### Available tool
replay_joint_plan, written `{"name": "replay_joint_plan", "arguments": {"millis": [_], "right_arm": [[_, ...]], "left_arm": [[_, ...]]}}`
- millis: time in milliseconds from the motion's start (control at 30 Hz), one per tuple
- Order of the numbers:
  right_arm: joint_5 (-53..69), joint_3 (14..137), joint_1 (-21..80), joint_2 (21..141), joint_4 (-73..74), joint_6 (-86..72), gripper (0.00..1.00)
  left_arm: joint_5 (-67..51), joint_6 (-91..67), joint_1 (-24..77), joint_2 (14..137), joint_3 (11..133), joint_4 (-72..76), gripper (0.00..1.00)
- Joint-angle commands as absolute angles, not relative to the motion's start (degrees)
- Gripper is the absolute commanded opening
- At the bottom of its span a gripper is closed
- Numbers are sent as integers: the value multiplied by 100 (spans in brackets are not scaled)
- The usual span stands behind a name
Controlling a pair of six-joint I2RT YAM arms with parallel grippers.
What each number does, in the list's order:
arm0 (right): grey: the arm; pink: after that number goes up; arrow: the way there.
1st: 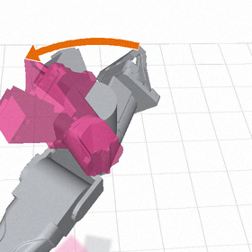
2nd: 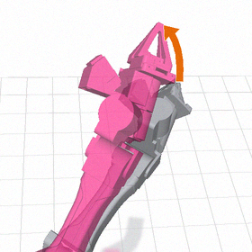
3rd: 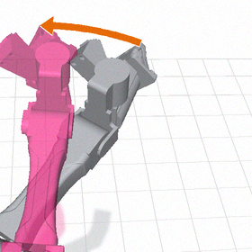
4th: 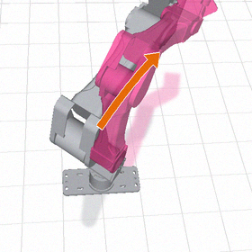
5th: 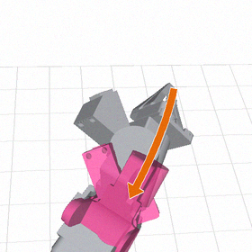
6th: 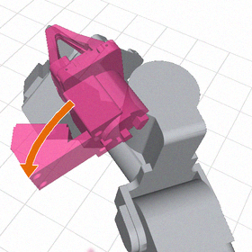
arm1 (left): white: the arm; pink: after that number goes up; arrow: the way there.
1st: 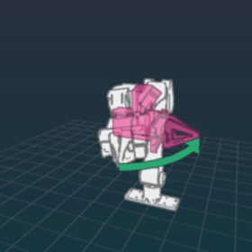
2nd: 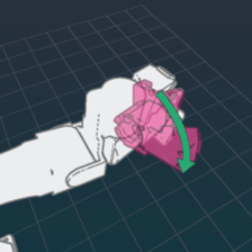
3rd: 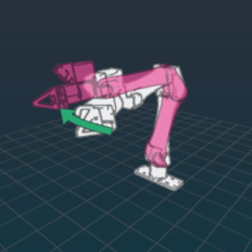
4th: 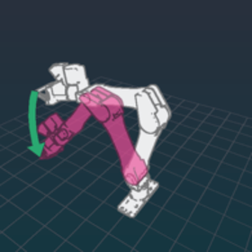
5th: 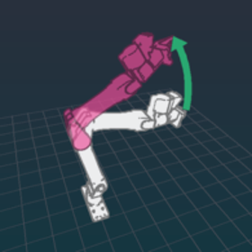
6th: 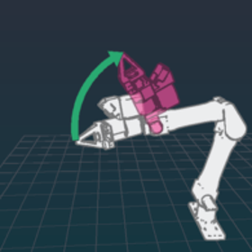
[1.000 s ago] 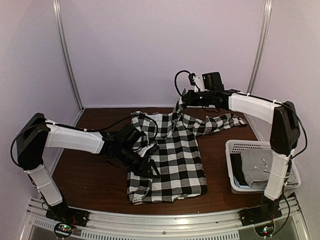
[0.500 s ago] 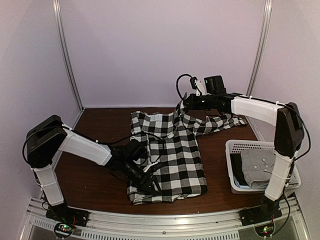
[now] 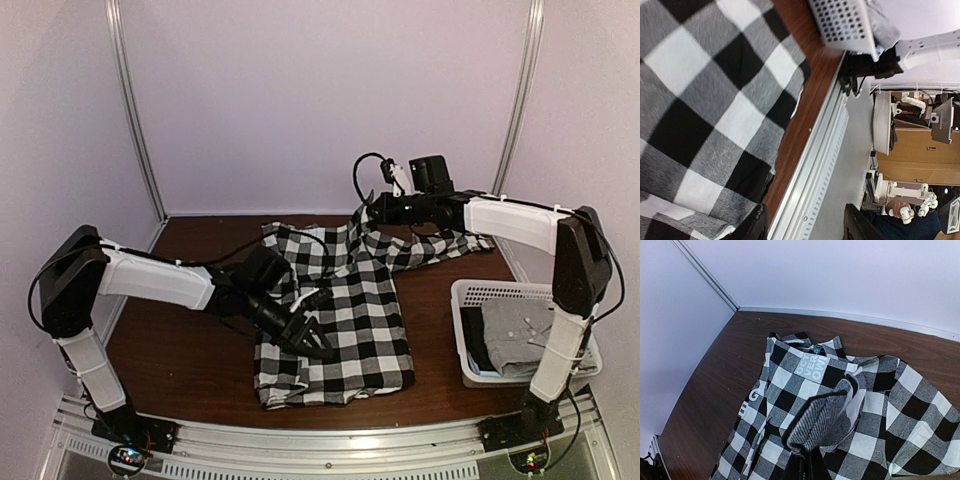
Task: Fold and stack the long sleeve shirts
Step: Fold the flattened shirt at the center of the board.
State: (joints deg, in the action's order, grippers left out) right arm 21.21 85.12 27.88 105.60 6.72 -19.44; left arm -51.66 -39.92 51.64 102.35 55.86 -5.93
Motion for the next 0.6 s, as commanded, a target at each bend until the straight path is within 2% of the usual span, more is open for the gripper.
{"name": "replay_joint_plan", "arguments": {"millis": [0, 133, 333, 567], "right_arm": [[2179, 8363, 2817, 10163, 489, -1888, 0], [2228, 8259, 2829, 10027, 493, -1807, 0], [2208, 8200, 2919, 9833, 620, -1728, 0], [2140, 8091, 3002, 9538, 747, -1717, 0]], "left_arm": [[-4884, -3709, 4580, 9743, 6203, -1006, 52], [-3823, -3572, 3919, 10011, 6824, -1465, 46], [-2742, -3374, 3281, 11126, 8050, -1621, 38], [-2165, -3338, 2986, 12360, 9343, -1591, 33]]}}
